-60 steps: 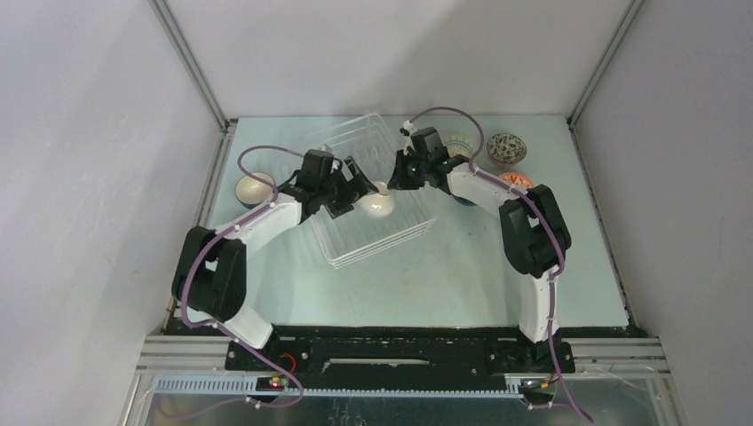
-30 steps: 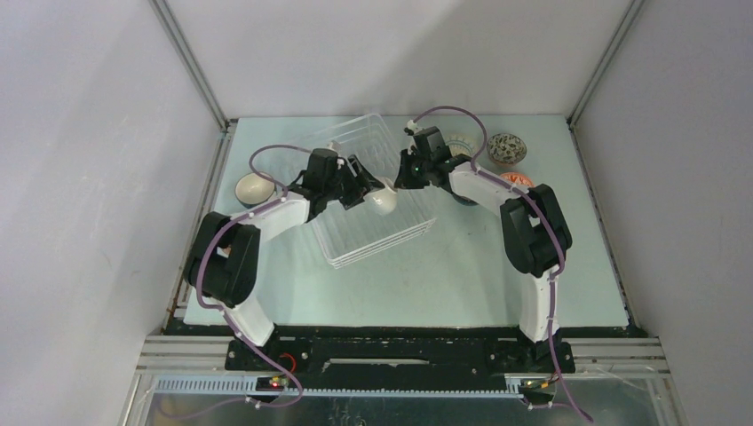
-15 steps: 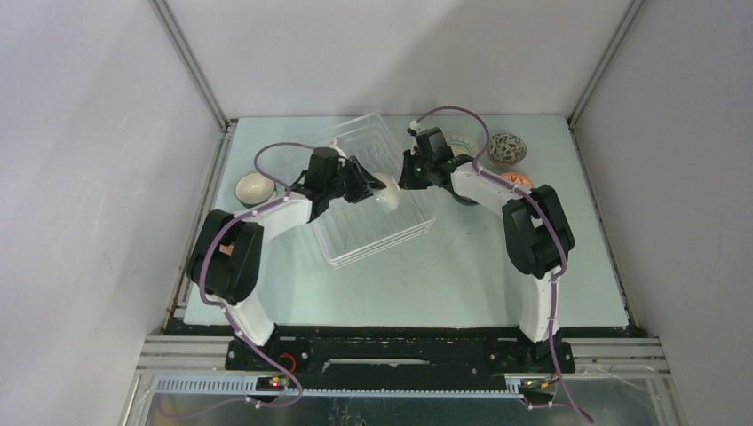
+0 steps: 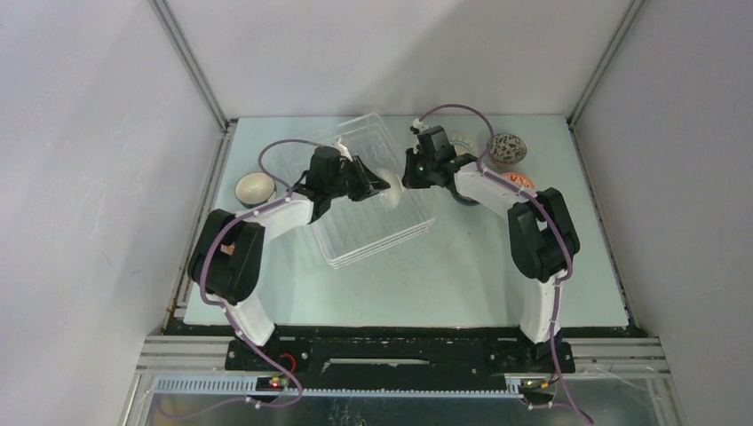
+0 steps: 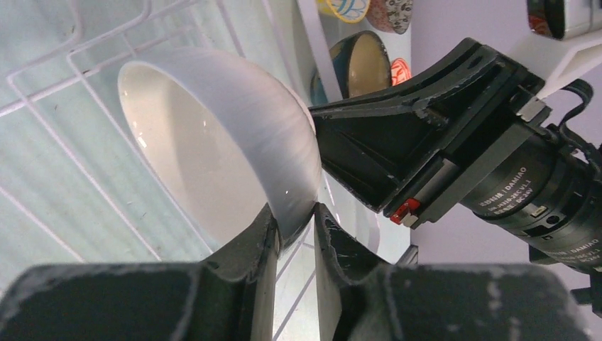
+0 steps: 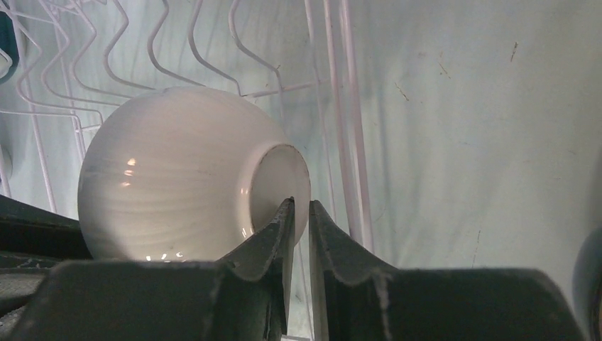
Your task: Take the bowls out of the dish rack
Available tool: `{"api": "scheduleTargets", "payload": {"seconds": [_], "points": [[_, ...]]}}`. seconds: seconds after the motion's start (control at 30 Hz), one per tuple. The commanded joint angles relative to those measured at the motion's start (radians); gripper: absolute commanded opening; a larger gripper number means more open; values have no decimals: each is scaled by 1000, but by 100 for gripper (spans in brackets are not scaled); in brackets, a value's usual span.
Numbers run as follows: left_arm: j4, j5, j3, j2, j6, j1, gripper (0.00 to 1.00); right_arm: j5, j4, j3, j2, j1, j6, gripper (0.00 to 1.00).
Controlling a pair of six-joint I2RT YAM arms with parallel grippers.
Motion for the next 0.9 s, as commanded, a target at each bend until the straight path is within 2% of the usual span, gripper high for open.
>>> {"api": "scheduleTargets", "payload": {"seconds": [0.0,0.3,0.43,0.87], "points": [[174,47,-18,-4,18,1,0,-46,-41,-10,-65,32,-4,21],[305,60,-73,-21,1,14,0,-4,-56,-30,-133,31,-11,22],[308,81,-65,-31,1,18,0,4,-62,-45,-171,32,-12,22],[89,29,-50,-206,116,9,0,90,-8,-197,-402,32,-24,22]]}}
